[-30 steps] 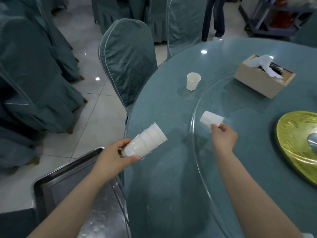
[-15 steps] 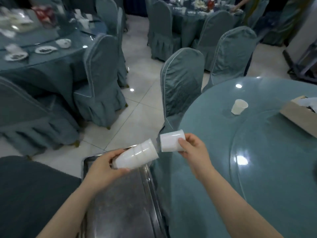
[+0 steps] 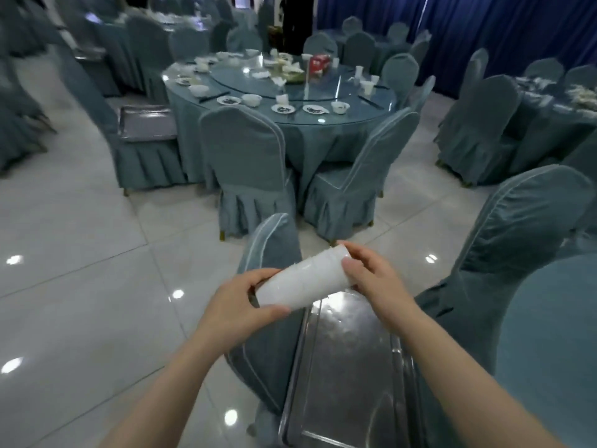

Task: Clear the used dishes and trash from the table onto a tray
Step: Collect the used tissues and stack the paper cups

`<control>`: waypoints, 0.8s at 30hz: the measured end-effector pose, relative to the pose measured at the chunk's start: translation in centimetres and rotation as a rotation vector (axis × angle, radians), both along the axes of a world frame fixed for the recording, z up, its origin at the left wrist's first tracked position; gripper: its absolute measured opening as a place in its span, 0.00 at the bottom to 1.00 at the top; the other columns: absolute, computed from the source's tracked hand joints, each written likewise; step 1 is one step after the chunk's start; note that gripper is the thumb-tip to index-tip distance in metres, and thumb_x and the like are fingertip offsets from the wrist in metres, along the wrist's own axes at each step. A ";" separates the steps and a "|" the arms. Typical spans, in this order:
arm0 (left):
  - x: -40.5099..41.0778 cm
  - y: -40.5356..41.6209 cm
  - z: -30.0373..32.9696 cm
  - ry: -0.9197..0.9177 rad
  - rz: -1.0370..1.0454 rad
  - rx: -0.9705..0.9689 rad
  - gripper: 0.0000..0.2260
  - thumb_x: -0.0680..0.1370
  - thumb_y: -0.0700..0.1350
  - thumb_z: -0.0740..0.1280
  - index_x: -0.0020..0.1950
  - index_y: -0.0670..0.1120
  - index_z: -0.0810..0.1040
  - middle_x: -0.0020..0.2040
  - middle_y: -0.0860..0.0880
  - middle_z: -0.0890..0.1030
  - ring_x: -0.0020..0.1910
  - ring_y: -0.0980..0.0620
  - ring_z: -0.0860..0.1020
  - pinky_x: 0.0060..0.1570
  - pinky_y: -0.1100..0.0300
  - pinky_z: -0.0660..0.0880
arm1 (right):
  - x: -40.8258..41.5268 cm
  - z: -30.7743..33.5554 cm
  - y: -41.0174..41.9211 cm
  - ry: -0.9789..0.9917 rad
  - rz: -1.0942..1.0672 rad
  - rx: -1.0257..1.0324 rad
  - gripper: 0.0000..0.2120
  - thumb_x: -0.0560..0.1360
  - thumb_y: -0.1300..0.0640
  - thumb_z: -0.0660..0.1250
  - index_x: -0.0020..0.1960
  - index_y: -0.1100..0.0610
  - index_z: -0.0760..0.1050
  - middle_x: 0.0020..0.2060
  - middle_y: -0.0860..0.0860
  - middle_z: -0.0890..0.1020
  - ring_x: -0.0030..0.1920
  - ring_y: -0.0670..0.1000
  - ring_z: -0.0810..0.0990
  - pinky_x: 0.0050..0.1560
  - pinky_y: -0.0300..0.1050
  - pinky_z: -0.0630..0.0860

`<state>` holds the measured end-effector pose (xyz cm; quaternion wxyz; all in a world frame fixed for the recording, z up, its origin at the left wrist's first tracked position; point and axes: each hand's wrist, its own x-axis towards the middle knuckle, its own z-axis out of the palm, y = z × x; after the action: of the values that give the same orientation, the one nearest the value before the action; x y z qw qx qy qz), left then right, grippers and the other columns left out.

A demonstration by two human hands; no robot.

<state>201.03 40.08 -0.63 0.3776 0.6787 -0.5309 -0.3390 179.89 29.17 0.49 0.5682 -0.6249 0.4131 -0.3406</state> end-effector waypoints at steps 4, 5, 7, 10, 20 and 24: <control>6.0 4.7 1.0 -0.024 0.097 -0.020 0.25 0.61 0.56 0.74 0.58 0.62 0.78 0.51 0.63 0.80 0.48 0.60 0.78 0.50 0.55 0.78 | 9.1 0.5 3.6 0.018 -0.018 -0.055 0.10 0.80 0.42 0.54 0.52 0.40 0.74 0.48 0.42 0.78 0.49 0.45 0.77 0.51 0.47 0.77; 7.3 5.6 1.3 -0.035 0.114 -0.023 0.24 0.62 0.56 0.74 0.58 0.61 0.78 0.50 0.63 0.81 0.48 0.60 0.79 0.50 0.55 0.78 | 10.9 0.5 4.4 0.034 -0.005 -0.068 0.12 0.80 0.42 0.51 0.52 0.39 0.73 0.47 0.41 0.78 0.49 0.45 0.77 0.52 0.47 0.77; 9.9 7.0 1.6 -0.058 0.150 -0.019 0.23 0.63 0.54 0.75 0.57 0.60 0.78 0.50 0.63 0.81 0.48 0.60 0.79 0.50 0.57 0.77 | 13.9 0.7 5.6 0.064 0.053 -0.085 0.13 0.80 0.39 0.49 0.53 0.38 0.71 0.48 0.40 0.77 0.51 0.44 0.77 0.55 0.47 0.75; 13.2 8.5 1.5 -0.120 0.206 -0.010 0.23 0.63 0.56 0.73 0.58 0.60 0.77 0.50 0.63 0.80 0.47 0.62 0.78 0.45 0.64 0.74 | 17.9 1.3 6.4 0.085 0.102 -0.099 0.16 0.78 0.38 0.49 0.57 0.41 0.71 0.50 0.40 0.76 0.53 0.44 0.76 0.55 0.45 0.74; 24.0 7.5 -0.1 -0.268 0.340 0.054 0.26 0.65 0.59 0.72 0.61 0.62 0.69 0.52 0.59 0.78 0.51 0.54 0.76 0.46 0.57 0.71 | 33.1 0.1 4.7 0.095 0.301 -0.115 0.17 0.81 0.43 0.51 0.62 0.49 0.70 0.50 0.44 0.76 0.49 0.45 0.75 0.50 0.44 0.75; 30.2 4.3 -1.4 -0.317 0.360 0.119 0.24 0.65 0.59 0.71 0.58 0.63 0.68 0.50 0.58 0.78 0.47 0.54 0.76 0.40 0.59 0.69 | 38.8 -2.0 1.0 0.118 0.404 -0.043 0.14 0.81 0.46 0.53 0.64 0.48 0.68 0.54 0.43 0.74 0.52 0.43 0.74 0.53 0.40 0.73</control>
<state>231.19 44.38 -2.02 0.3032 0.8280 -0.4334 -0.1862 218.68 30.15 -1.56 0.5864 -0.7258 0.3045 -0.1913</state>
